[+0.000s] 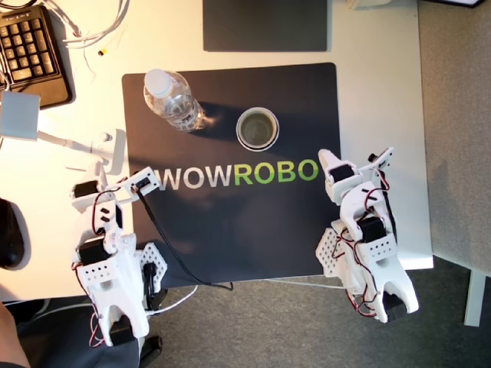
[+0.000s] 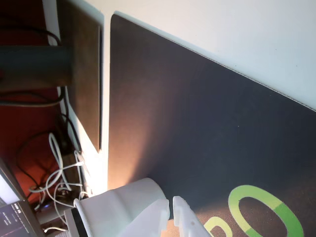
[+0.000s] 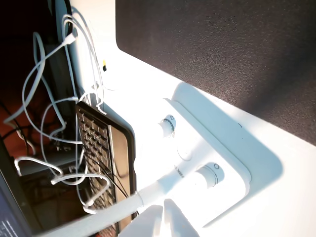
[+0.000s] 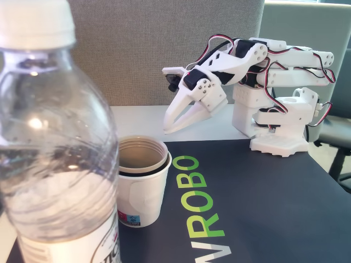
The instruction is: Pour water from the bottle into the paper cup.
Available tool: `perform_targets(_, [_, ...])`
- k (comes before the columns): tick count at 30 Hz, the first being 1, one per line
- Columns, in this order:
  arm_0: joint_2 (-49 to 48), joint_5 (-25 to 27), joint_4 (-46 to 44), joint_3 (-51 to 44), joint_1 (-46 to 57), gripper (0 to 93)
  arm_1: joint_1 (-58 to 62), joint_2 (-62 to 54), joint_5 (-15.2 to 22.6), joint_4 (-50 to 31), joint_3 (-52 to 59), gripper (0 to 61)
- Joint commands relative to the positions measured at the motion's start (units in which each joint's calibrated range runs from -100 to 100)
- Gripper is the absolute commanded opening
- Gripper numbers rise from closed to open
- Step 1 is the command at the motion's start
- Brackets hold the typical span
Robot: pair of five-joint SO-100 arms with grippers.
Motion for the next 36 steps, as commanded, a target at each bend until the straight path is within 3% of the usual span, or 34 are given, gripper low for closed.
perform_targets(1, [-1.05, 1.86, -0.7, 0.36, -2.6, 0.0, -0.65, -0.56, 0.39, -0.07, 0.81, 1.1])
perform_targets(5, [17.03, 9.23, -10.23, -6.82, 3.55, 0.8, -0.65, -0.56, 0.39, -0.07, 0.81, 1.2])
perform_targets(9, [37.09, 18.95, -17.15, -18.81, 14.02, 16.7, -0.29, -0.56, 0.83, 0.01, 0.81, 0.1])
perform_targets(11, [41.7, 21.29, -17.72, -22.17, 17.42, 21.8, 0.07, -0.22, 3.52, -0.24, 0.81, 0.1])
perform_targets(12, [45.0, 23.69, -18.21, -24.26, 20.69, 27.1, 0.19, 2.96, 6.74, -3.1, 0.81, 0.1])
perform_targets(13, [47.09, 25.89, -20.41, -24.35, 23.97, 32.3, 0.43, 9.05, 10.31, -8.9, 0.81, 0.1])
perform_targets(15, [48.39, 27.79, -23.18, -23.35, 26.98, 36.7, 1.38, 16.61, 13.82, -17.23, 0.81, 0.1])
perform_targets(17, [49.08, 30.13, -28.64, -20.26, 30.77, 40.2, 4.01, 30.44, 18.8, -33.08, 0.81, 0.1])
perform_targets(19, [49.52, 33.11, -36.62, -16.45, 34.7, 47.7, 6.76, 51.9, 25.35, -59.22, 0.17, 0.1])
perform_targets(21, [50.04, 34.82, -42.98, -13.9, 36.79, 53.3, 7.72, 63.5, 28.72, -73.68, 0.08, 0.1])
perform_targets(22, [50.74, 36.43, -47.95, -12.09, 38.49, 57.8, 8.44, 74.92, 31.84, -87.98, -0.01, 0.1])
perform_targets(25, [52.39, 38.49, -55.03, -10.09, 40.59, 62.3, 9.51, 89.69, 36.14, -103.59, 0.45, 0.1])
perform_targets(26, [53.6, 39.95, -62.2, -7.63, 41.11, 64.8, 9.75, 98.53, 38.83, -109.88, 0.63, 0.1])
perform_targets(30, [57.6, 42.15, -78.09, -3.09, 40.85, 67.6, 10.23, 112.79, 41.42, -113.72, -2.73, 0.1])
perform_targets(36, [67.68, 43.32, -90.96, -3.0, 40.59, 68.4, 1.74, 117.86, 48.21, -119.27, -4.28, 0.1])
